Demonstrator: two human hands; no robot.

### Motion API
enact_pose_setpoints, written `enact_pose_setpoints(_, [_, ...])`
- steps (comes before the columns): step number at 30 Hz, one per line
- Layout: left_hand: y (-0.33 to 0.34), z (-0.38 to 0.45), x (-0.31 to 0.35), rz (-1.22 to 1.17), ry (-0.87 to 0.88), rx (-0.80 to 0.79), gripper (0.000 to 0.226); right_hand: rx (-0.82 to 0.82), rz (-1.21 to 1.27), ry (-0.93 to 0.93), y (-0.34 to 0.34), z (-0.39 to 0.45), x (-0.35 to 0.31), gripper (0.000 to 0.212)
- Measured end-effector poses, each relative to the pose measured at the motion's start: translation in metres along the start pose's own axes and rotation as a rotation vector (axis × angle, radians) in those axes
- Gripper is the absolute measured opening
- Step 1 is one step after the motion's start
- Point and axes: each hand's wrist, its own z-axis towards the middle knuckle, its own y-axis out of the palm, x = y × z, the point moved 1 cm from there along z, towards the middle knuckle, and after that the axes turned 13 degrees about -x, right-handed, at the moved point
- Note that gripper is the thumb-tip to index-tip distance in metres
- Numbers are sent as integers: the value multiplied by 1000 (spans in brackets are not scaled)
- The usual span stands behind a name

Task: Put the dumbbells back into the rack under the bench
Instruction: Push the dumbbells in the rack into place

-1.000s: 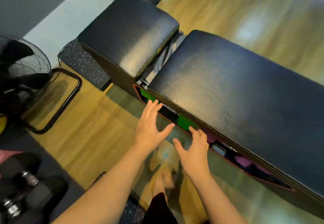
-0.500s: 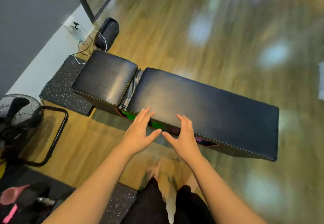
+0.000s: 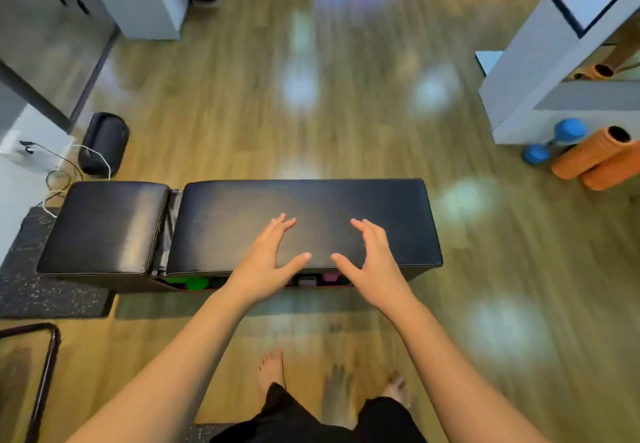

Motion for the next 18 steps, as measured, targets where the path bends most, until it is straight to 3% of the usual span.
enact_pose_setpoints(11, [133,96,170,-142,25,129,69,33,34,0,-216,-72,128,68])
enact_pose_setpoints(18, [160,180,258,-151,86,107,70,25,-50,-50,-326,-40,164,69])
